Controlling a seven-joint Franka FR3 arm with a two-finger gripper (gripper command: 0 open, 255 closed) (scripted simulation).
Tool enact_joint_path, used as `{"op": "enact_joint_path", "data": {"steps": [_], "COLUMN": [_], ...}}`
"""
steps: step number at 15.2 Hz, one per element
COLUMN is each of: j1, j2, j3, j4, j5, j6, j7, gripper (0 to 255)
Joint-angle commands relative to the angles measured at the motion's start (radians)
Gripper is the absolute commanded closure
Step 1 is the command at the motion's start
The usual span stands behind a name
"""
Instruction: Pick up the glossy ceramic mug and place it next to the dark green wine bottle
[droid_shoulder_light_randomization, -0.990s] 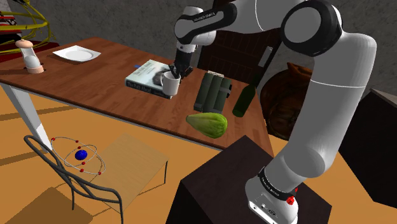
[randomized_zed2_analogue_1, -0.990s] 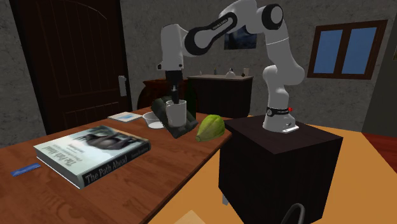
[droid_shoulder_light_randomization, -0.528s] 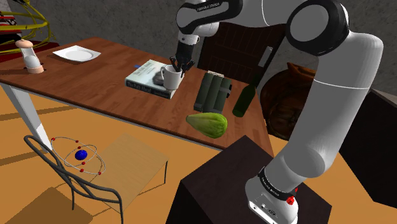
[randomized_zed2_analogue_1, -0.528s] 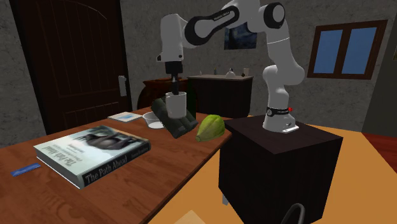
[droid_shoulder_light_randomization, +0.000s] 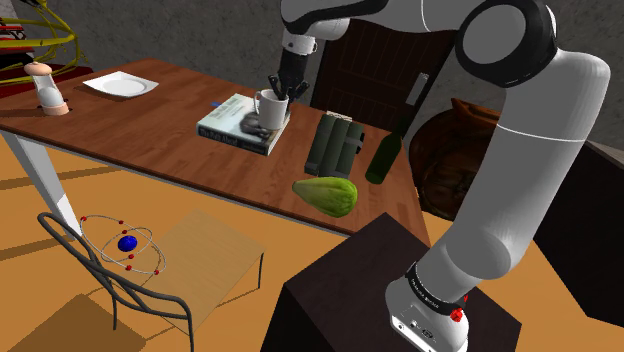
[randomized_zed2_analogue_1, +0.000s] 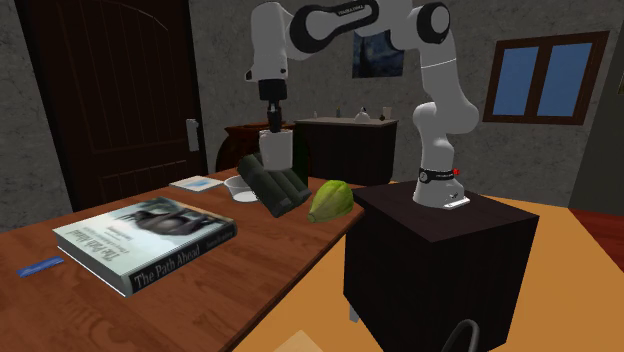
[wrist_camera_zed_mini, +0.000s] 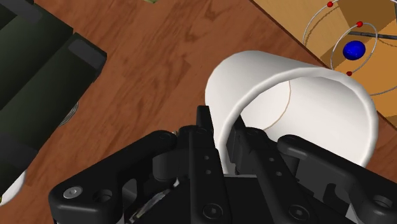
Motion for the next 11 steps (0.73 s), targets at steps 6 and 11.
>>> {"op": "enact_joint_path", "data": {"steps": [6,11], "j1": [0.000,-0.001], "j2": [-0.013,-0.016], "j3": [0.000,0.000], "j4": [0.075,0.138], "j5": [-0.001,-0.002], "j6": [-0.089,-0.155], "j7": [0.005,0.008], "gripper": [255,255]}}
